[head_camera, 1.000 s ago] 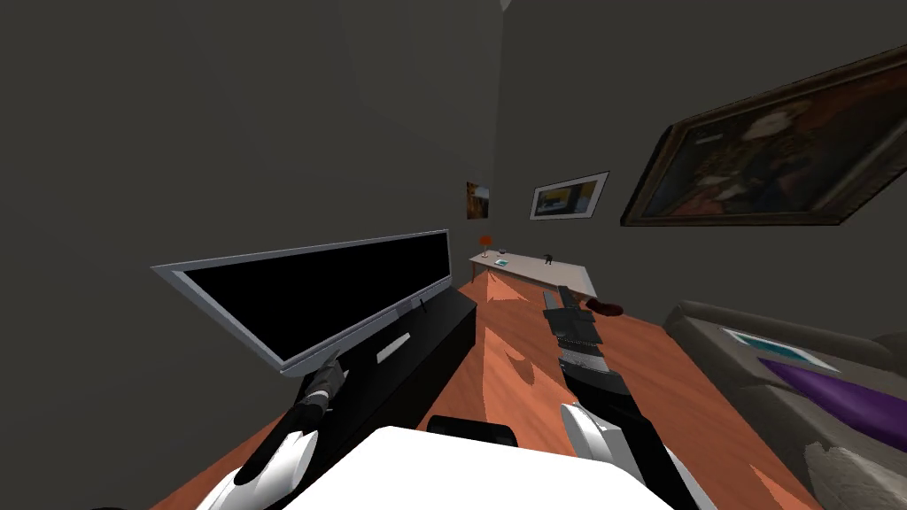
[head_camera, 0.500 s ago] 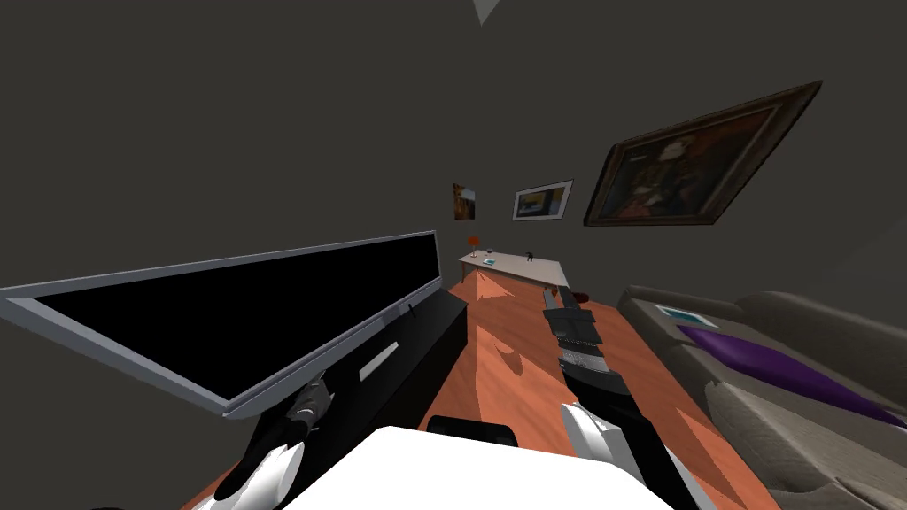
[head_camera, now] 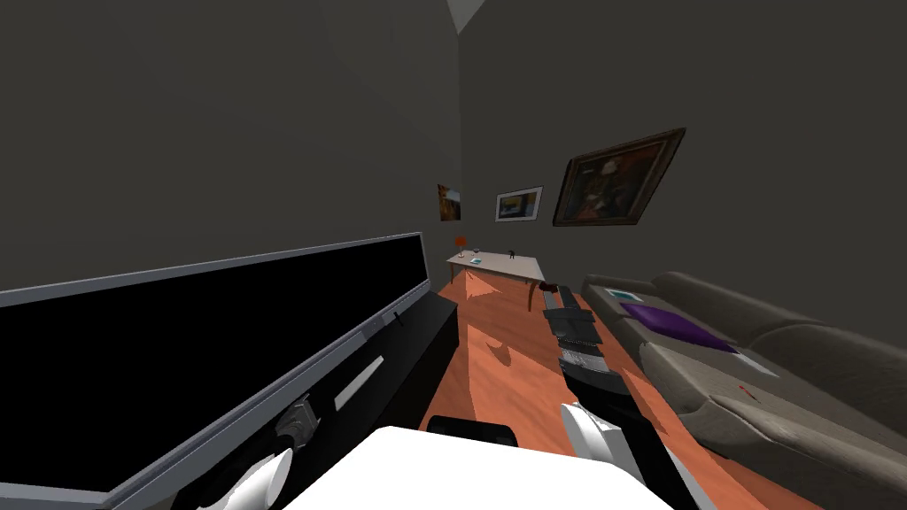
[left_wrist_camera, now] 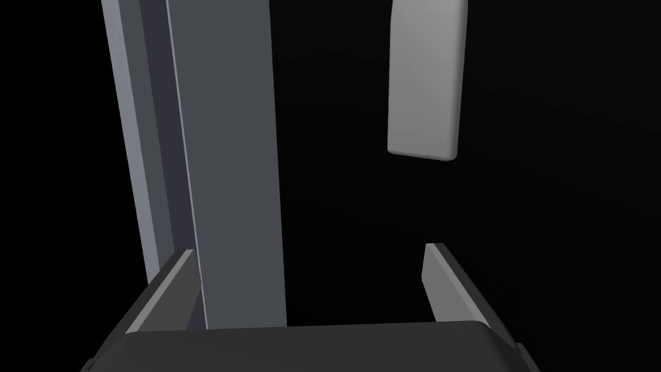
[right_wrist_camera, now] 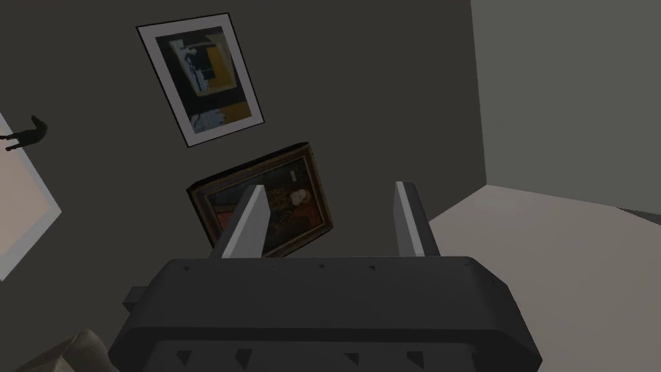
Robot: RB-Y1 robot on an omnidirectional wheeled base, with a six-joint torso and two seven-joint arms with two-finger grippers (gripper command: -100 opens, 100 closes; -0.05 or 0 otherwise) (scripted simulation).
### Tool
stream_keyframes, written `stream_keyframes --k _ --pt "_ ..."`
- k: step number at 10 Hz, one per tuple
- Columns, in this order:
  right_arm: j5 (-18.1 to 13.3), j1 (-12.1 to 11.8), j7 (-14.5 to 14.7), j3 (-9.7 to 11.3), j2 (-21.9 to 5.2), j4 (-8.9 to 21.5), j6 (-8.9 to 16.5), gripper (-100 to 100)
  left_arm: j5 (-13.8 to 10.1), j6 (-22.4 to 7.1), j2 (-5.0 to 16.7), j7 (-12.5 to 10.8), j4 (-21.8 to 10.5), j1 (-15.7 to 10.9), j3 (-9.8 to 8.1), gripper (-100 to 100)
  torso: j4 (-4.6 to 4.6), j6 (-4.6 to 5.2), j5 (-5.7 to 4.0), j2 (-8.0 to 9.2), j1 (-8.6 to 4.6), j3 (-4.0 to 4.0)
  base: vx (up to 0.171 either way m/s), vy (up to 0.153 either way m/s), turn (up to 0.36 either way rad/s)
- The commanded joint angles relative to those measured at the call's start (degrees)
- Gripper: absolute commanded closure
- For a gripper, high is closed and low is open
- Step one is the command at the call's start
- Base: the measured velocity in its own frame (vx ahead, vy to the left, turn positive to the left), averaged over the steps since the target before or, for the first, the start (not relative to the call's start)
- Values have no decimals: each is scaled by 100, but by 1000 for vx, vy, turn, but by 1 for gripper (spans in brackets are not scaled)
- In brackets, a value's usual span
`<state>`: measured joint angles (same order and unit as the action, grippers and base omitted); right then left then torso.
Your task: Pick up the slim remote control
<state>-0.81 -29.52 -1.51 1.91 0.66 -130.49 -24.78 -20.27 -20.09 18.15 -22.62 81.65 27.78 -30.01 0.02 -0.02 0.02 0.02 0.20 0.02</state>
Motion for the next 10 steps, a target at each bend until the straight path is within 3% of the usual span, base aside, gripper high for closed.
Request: stream_keyframes --k 1,2,3,4,5,6,9,10 --pt "0 0 0 0 0 0 0 0 -97 -238 69 -40 -223 -47 -52 -100 0 0 0 0 0 0 13 35 -139" --pt "0 -2 0 -1 0 0 0 0 -97 -238 69 -40 -223 -47 -52 -100 -1 -9 1 0 1 0 6 16 58" --pt "0 -2 0 -1 0 0 0 0 -224 -534 126 -87 -409 -134 -166 -100 -1 -10 0 3 -5 1 15 18 -321" --pt "0 0 0 0 0 0 0 0 -224 -534 126 -87 -512 -134 -166 -100 0 0 0 0 -3 0 15 33 -179" --pt "0 -2 0 -1 0 0 0 0 -347 -751 183 -129 -780 -225 -274 -100 -1 -9 1 0 0 0 14 51 -286" --pt "0 -1 0 -1 0 0 0 0 -347 -827 183 -129 -796 -225 -274 -100 0 -3 2 0 8 0 11 52 -154" --pt "0 -2 0 -1 0 0 0 0 -580 -1297 299 -199 -1310 -413 -469 -100 -1 -9 3 -1 8 -1 16 53 -228" --pt "0 -1 0 -1 -1 0 0 0 -580 -1390 299 -199 -1347 -413 -469 -100 -1 -4 3 -4 10 -2 11 54 -151"
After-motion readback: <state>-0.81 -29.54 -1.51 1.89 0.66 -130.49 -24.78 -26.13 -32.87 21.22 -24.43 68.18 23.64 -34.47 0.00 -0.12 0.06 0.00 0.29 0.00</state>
